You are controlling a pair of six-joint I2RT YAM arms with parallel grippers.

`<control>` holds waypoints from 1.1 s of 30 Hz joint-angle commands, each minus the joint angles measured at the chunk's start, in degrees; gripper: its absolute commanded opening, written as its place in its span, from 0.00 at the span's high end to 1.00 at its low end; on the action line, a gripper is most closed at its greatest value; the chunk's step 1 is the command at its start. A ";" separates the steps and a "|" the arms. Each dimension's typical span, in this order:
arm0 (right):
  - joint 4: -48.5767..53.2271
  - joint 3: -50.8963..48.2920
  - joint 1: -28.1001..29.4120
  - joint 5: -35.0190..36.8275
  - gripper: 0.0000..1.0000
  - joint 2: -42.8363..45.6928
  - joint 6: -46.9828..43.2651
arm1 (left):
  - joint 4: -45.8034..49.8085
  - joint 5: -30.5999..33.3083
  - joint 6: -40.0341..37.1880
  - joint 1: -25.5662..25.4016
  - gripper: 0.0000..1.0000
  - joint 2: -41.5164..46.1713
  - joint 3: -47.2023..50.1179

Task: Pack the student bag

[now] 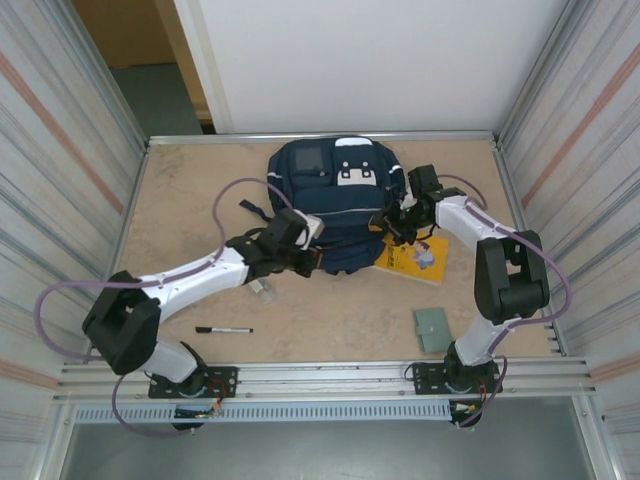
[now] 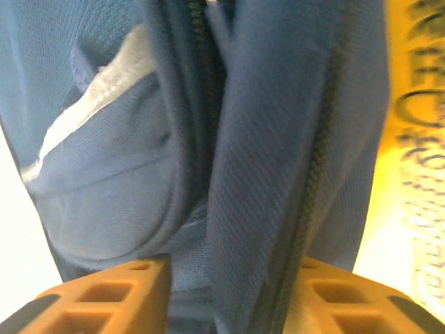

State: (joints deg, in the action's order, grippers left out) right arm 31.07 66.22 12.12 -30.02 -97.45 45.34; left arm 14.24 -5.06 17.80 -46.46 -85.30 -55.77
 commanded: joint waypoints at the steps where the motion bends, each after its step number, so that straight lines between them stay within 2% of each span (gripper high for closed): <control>1: 2.11 0.79 -0.64 3.17 0.47 3.12 -0.04 | -4.27 -2.22 0.64 -4.62 1.00 -1.86 -6.38; 5: 6.30 -2.77 -2.96 3.51 0.40 9.20 9.15 | -5.51 -3.29 3.06 -7.02 1.00 -5.45 -9.83; 9: 13.05 -5.16 -1.71 11.66 0.34 16.05 13.81 | -6.57 -2.88 3.75 -7.77 1.00 -8.73 -11.11; 12: 15.18 -6.56 -0.76 12.31 0.32 19.55 14.69 | -6.78 -2.95 4.80 -7.68 1.00 -9.93 -11.32; 18: 14.60 -7.64 5.62 14.90 0.30 21.70 19.71 | -7.11 -3.86 6.24 -7.77 1.00 -10.24 -11.18; 22: 6.74 -11.18 8.87 12.81 0.32 19.44 27.65 | -7.78 -4.68 6.56 -8.42 1.00 -9.64 -10.73; 23: 4.33 -11.77 9.71 12.14 0.34 18.43 29.02 | -8.15 -4.56 6.39 -8.69 1.00 -9.42 -10.44; 26: 1.67 -10.88 12.22 11.47 0.50 14.89 29.72 | -6.94 -3.87 7.73 -8.92 1.00 -9.44 -10.24; 30: 1.34 -9.95 13.28 14.27 0.76 13.33 28.04 | -5.97 -3.36 7.35 -8.85 1.00 -8.48 -9.00; 33: 2.13 -9.87 12.99 16.03 0.85 14.81 27.03 | -2.96 0.05 6.75 -8.04 1.00 -6.37 -7.75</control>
State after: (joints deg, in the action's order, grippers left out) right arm 33.80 55.16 24.93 -16.78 -83.88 72.60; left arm 10.83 -7.60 24.73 -54.92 -95.72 -64.27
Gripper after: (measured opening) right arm 0.177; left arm 0.054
